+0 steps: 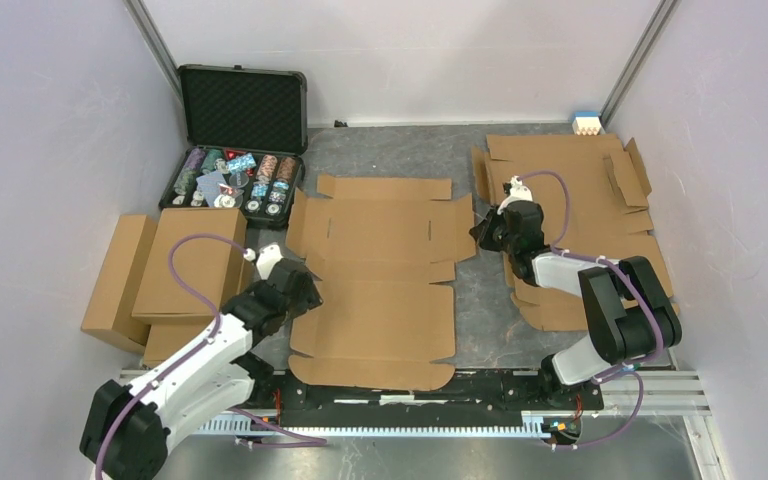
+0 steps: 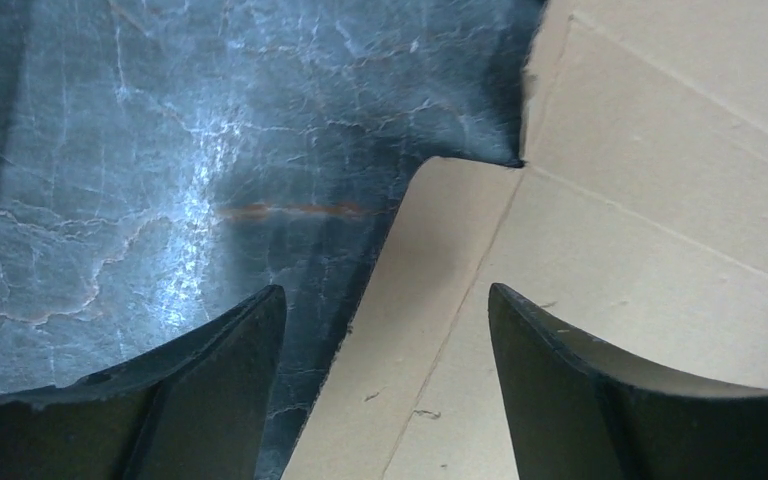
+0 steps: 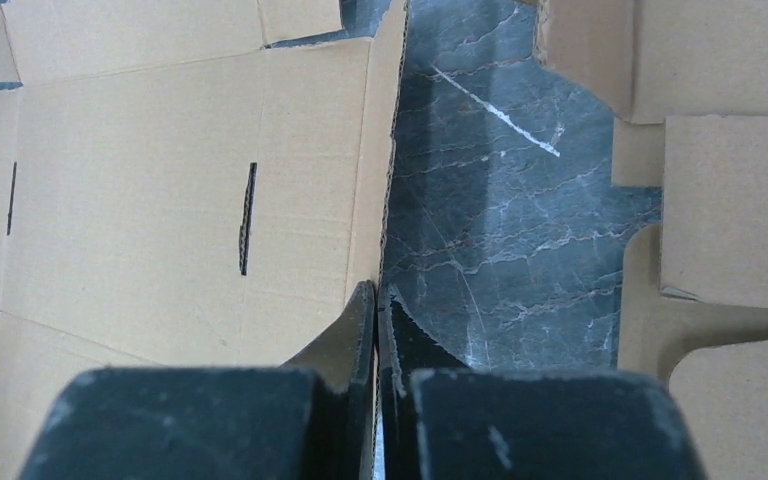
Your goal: Fold the paper box
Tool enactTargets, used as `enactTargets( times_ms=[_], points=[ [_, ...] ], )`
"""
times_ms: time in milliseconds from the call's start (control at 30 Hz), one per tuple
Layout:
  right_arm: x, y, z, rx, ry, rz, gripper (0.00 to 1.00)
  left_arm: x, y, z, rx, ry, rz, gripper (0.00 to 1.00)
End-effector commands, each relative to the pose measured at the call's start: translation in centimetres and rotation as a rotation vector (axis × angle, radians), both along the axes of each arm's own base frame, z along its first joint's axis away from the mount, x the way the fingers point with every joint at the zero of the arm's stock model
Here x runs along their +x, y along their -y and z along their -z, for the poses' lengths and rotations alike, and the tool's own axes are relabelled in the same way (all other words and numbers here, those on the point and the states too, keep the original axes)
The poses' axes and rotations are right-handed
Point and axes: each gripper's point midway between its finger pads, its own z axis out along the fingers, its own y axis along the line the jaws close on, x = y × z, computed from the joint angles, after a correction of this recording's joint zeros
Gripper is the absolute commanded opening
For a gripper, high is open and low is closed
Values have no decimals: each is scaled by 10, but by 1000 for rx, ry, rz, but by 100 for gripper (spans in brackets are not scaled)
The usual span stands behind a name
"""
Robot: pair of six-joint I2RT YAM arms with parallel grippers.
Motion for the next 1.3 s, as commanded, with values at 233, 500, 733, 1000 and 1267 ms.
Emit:
enactTargets(
  times_ms=[233, 500, 733, 1000, 1267],
  points=[
    [-19, -20, -8, 67, 57, -134, 0, 34, 20, -45, 7, 88, 84, 2],
    [-37, -38, -24, 160, 134, -223, 0, 88, 38, -157, 314, 113, 260, 2],
    [-73, -71, -21, 164, 140, -344, 6, 130, 52, -234, 804, 172, 393, 2],
    [-96, -64, -13, 69, 146, -397, 51, 144, 75, -271, 1265, 266, 576, 2],
    [-79, -48, -66, -25, 314, -337, 92, 120, 97, -306, 1266, 581, 702, 2]
  ],
)
